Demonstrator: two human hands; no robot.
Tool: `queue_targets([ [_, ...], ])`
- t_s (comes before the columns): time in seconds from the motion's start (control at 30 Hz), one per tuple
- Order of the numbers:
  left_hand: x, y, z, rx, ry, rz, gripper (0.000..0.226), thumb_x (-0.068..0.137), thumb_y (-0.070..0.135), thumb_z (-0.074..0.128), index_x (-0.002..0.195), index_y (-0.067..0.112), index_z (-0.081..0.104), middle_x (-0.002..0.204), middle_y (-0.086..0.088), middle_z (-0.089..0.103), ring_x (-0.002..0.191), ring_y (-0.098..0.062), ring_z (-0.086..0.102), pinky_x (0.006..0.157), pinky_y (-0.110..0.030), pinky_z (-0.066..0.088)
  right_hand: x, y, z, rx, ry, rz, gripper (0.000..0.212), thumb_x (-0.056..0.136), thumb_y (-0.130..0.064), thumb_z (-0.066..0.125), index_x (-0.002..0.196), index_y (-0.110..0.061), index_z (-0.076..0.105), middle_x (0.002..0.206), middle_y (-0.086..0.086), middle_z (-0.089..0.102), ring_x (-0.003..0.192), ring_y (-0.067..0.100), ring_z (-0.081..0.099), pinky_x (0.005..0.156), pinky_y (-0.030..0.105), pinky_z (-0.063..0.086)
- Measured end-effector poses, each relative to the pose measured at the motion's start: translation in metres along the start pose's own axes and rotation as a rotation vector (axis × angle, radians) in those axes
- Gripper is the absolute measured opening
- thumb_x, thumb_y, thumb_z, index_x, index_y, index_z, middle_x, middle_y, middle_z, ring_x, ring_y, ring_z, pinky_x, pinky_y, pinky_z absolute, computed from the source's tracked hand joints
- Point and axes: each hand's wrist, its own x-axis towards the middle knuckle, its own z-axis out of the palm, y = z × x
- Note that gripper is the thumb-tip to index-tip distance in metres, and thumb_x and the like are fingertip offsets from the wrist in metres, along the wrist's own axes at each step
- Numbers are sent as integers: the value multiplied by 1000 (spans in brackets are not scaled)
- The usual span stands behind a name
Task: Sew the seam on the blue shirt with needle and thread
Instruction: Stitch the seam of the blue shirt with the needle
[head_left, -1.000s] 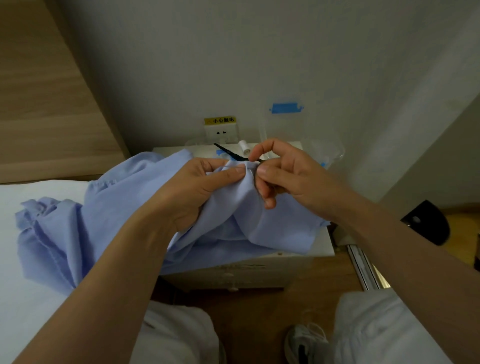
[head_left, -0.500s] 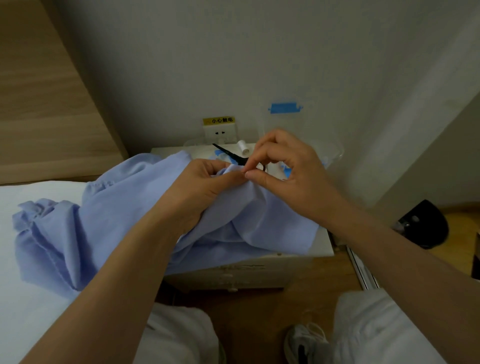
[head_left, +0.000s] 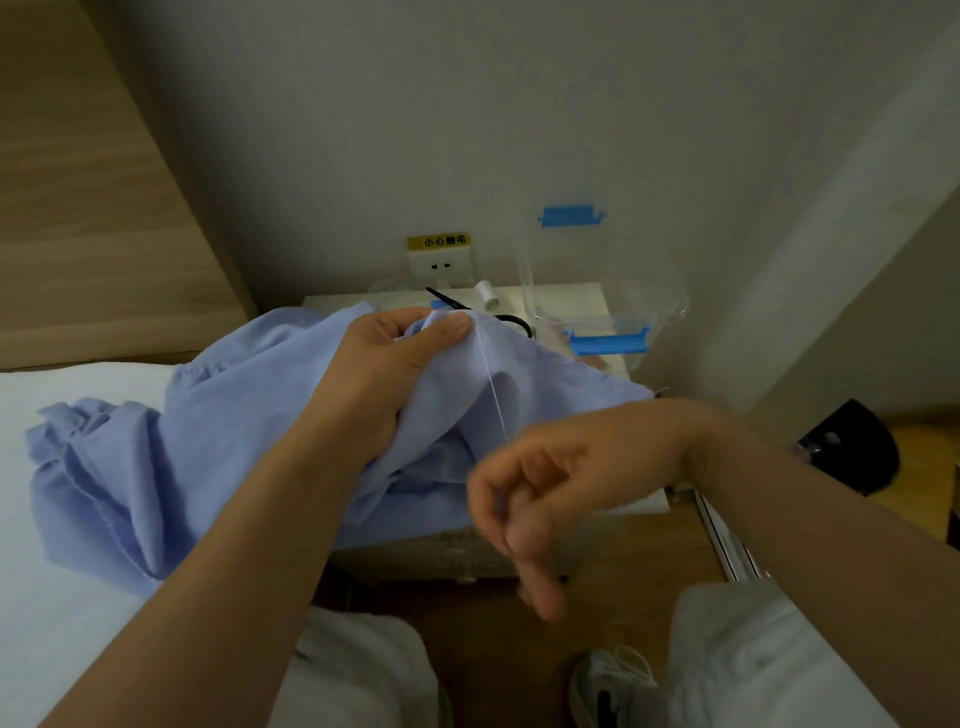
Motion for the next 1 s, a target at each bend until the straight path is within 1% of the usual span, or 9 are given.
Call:
queue_targets([
  [0.07, 0, 0, 0, -23, 9, -19, 19, 90, 31, 63, 77, 19, 72, 72, -4, 71, 71, -12, 65, 69, -28, 51, -1, 0, 2, 93, -166, 59, 24, 98, 4, 35, 98, -14, 51, 78, -1, 66, 76, 19, 64, 87, 46, 49],
  [0.13, 0, 0, 0, -39, -5, -23, 20, 90, 30, 64, 76, 18, 73, 76, -8, 71, 73, -17, 65, 72, -33, 50, -5, -2, 1, 121, -55, 47, 22, 99, -1, 36, 98, -16, 52, 69, -4, 58, 67, 13, 59, 81, 37, 54],
  [0.2, 0, 1, 0, -55, -24, -32, 22, 91, 28, 63, 75, 17, 73, 76, -12, 71, 72, -18, 65, 70, -34, 50, -7, -5, -2, 70, 315, -12, 17, 100, -9, 40, 97, -18, 54, 64, -5, 48, 59, 10, 50, 66, 24, 51],
  [0.3, 0, 0, -1, -64, -29, -50, 20, 90, 29, 63, 81, 15, 73, 85, -15, 72, 80, -24, 67, 77, -39, 53, 0, -5, -7, -16, 1001, -105, 13, 99, -10, 49, 89, -16, 55, 52, -8, 37, 47, 5, 33, 47, 18, 31],
  [0.4, 1, 0, 0, -51, -23, -73, 22, 88, 33, 65, 90, 12, 73, 91, -18, 72, 95, -35, 67, 86, -48, 54, 10, -1, -10, -168, 1335, -150, 13, 90, -20, 66, 83, -11, 58, 44, -5, 34, 39, 5, 27, 43, 17, 28],
  [0.57, 1, 1, 3, -27, -96, -47, 19, 91, 27, 60, 90, 12, 72, 91, -16, 73, 91, -27, 68, 85, -40, 53, 17, 11, -12, -399, 1475, -162, 21, 78, -32, 77, 77, -16, 64, 38, -11, 34, 39, 8, 30, 47, 25, 29],
  [0.73, 2, -1, 3, -46, -69, -61, 17, 89, 27, 63, 84, 16, 74, 87, -13, 74, 85, -23, 69, 78, -33, 54, 15, 10, -12, -478, 1502, -206, 12, 88, -15, 70, 77, -9, 67, 39, -13, 39, 40, 6, 37, 50, 10, 30],
  [0.83, 4, -3, 0, -47, -28, -71, 19, 89, 29, 63, 85, 13, 74, 87, -15, 73, 88, -27, 69, 81, -37, 53, 10, 5, -9, -504, 1405, -267, 11, 89, -14, 69, 78, -10, 67, 43, -11, 35, 43, 7, 33, 52, 11, 30],
  [1.0, 3, -2, 0, -36, -40, -72, 27, 91, 31, 61, 81, 8, 71, 75, -14, 71, 71, -20, 66, 67, -32, 52, 7, 6, -5, -558, 1113, -159, 6, 86, -17, 71, 82, -13, 70, 51, 3, 36, 48, 8, 32, 52, 16, 31],
])
